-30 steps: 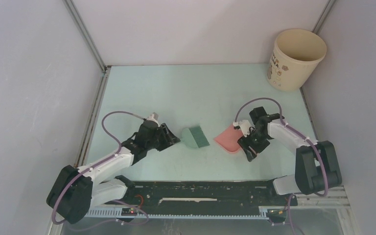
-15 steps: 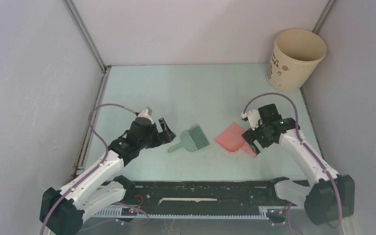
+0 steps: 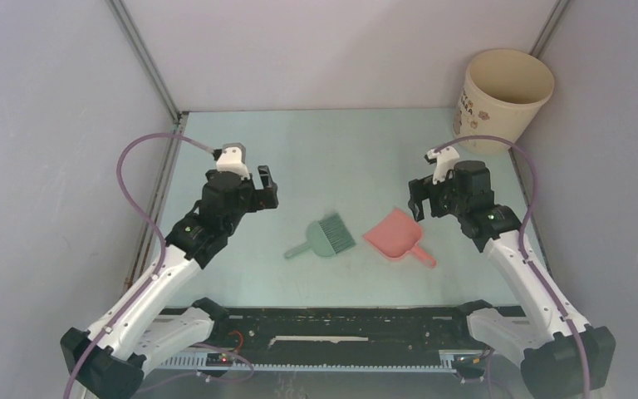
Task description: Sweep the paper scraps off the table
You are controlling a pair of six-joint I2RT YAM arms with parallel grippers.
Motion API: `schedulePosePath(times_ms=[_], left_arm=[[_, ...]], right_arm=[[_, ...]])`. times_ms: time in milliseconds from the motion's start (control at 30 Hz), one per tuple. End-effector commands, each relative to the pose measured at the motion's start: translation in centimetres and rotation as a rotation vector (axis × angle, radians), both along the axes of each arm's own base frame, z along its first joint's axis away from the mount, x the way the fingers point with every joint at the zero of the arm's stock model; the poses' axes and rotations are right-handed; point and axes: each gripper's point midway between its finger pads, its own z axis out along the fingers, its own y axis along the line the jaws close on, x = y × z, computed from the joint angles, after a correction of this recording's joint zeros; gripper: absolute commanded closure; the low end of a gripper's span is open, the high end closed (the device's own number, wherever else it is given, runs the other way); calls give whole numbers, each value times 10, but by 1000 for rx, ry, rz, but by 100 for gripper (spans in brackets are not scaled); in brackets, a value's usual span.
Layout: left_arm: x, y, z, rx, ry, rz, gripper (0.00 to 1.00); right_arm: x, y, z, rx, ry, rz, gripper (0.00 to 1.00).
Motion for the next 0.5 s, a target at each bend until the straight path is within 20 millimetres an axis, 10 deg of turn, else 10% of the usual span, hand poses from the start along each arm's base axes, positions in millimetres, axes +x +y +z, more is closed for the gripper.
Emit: schedulePosePath(times_ms=[0, 467], left_arm=[[7, 21, -20, -43, 39, 69, 0], [-6, 37, -17, 55, -46, 39, 5]], right_arm=[[15, -9, 17, 121, -143, -93, 0], [9, -12, 25, 105, -205, -91, 0]])
